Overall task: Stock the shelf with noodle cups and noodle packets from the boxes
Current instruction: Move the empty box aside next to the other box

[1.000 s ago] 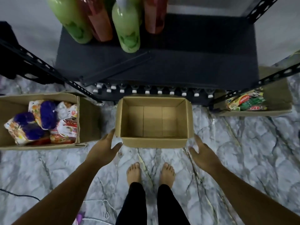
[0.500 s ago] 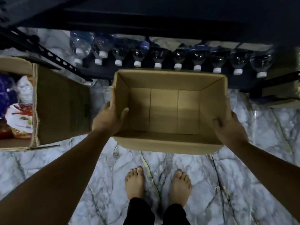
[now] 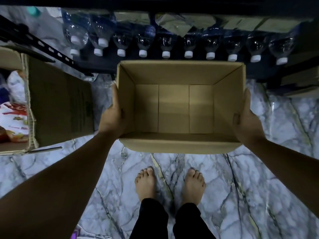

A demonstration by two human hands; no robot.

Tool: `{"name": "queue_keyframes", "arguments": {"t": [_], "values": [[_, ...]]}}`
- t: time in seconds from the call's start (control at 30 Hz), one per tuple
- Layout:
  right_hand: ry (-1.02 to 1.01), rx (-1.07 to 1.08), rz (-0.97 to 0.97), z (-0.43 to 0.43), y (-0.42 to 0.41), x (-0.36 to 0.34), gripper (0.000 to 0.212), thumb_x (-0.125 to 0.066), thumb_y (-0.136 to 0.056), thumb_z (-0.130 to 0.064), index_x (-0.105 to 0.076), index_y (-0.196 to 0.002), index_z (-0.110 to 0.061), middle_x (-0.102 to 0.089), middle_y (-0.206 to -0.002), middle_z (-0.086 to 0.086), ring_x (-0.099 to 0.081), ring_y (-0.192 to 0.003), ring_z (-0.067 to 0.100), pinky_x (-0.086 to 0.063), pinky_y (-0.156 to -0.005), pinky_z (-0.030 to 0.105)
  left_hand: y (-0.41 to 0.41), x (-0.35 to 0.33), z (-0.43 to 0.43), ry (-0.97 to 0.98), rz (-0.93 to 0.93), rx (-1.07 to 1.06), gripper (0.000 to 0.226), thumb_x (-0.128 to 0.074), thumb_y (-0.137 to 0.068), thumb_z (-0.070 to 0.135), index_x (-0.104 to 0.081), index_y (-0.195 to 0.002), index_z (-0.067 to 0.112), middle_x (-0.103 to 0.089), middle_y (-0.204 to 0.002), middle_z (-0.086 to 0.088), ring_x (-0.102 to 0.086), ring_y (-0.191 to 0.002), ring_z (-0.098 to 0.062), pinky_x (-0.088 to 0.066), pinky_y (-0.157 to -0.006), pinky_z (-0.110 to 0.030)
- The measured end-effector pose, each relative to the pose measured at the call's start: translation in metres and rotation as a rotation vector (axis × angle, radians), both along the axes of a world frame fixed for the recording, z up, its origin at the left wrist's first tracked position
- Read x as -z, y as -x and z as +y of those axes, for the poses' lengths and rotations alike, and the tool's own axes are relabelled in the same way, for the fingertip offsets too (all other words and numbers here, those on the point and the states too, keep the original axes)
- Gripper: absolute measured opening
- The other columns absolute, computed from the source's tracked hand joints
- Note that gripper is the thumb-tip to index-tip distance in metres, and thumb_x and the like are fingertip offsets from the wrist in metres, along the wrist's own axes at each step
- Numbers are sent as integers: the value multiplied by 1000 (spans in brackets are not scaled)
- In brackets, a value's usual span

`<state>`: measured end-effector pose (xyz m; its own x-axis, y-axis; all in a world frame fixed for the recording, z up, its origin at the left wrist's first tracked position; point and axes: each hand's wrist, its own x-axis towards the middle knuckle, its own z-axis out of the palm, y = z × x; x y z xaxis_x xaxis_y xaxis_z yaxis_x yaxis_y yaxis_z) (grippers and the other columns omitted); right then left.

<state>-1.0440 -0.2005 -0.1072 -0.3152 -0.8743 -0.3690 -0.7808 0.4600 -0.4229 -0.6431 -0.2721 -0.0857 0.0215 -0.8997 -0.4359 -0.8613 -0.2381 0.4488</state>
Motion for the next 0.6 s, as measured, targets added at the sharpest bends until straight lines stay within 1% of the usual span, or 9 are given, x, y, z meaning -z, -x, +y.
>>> {"name": "queue_keyframes", "arguments": {"t": [0.03, 0.13, 0.23, 0.3, 0.37, 0.43, 0.5, 0.6], "values": [[-8, 16, -3, 3, 0, -8, 79, -39, -101, -3, 6, -162, -23, -50, -67, 6, -47, -50, 21, -28, -48, 25, 1, -4, 6, -30, -4, -7, 89, -45, -97, 4, 14, -163, 16, -64, -109, -36, -54, -75, -33, -38, -68, -39], [-34, 44, 0, 22, -9, -43, 79, -41, -102, -3, 5, -162, -22, -46, -61, 4, -45, -47, 20, -25, -47, 24, -9, -32, 18, -59, -13, 22, 93, -47, -95, 2, 15, -162, 18, -65, -104, -36, -54, -72, -34, -35, -69, -38], [-70, 51, -10, 48, -18, -85, 82, -42, -102, -5, 10, -161, -28, -47, -63, 3, -46, -49, 21, -24, -48, 25, -20, -69, 34, -59, -16, 89, 99, -52, -92, 1, 15, -162, 21, -67, -100, -33, -61, -75, -43, -37, -69, -38], [-90, 71, -20, 65, -24, -117, 84, -42, -103, -7, 13, -160, -33, -47, -64, 5, -47, -50, 23, -24, -49, 27, -27, -99, 45, -44, -34, 99, 101, -53, -90, 0, 14, -163, 22, -67, -93, -31, -60, -71, -43, -38, -67, -39], [-93, 90, -28, 86, -33, -161, 83, -41, -103, -7, 12, -160, -34, -49, -64, 10, -49, -50, 27, -25, -48, 27, -32, -139, 57, -38, -36, 110, 101, -53, -90, 1, 14, -163, 23, -65, -87, -28, -60, -71, -44, -40, -66, -40], [-79, 80, -67, 109, -39, -206, 83, -40, -103, -5, 12, -161, -32, -51, -66, 13, -52, -53, 30, -28, -48, 29, -41, -180, 71, -39, -17, 139, 100, -51, -90, 9, 15, -163, 25, -60, -81, -19, -62, -74, -45, -42, -66, -41], [-74, 84, -69, 132, -44, -245, 85, -42, -102, -5, 13, -160, -34, -54, -69, 11, -53, -56, 27, -30, -49, 30, -49, -222, 81, -47, 4, 152, 99, -43, -83, 23, 17, -162, 28, -55, -79, -13, -63, -73, -45, -42, -65, -41], [2, 132, -53, 165, -55, -299, 87, -46, -102, -5, 12, -160, -34, -56, -68, 13, -53, -54, 24, -31, -48, 28, -58, -287, 96, -55, 37, 202, 104, -33, -72, 40, 18, -162, 24, -53, -78, -11, -55, -65, -35, -37, -62, -38]]}}
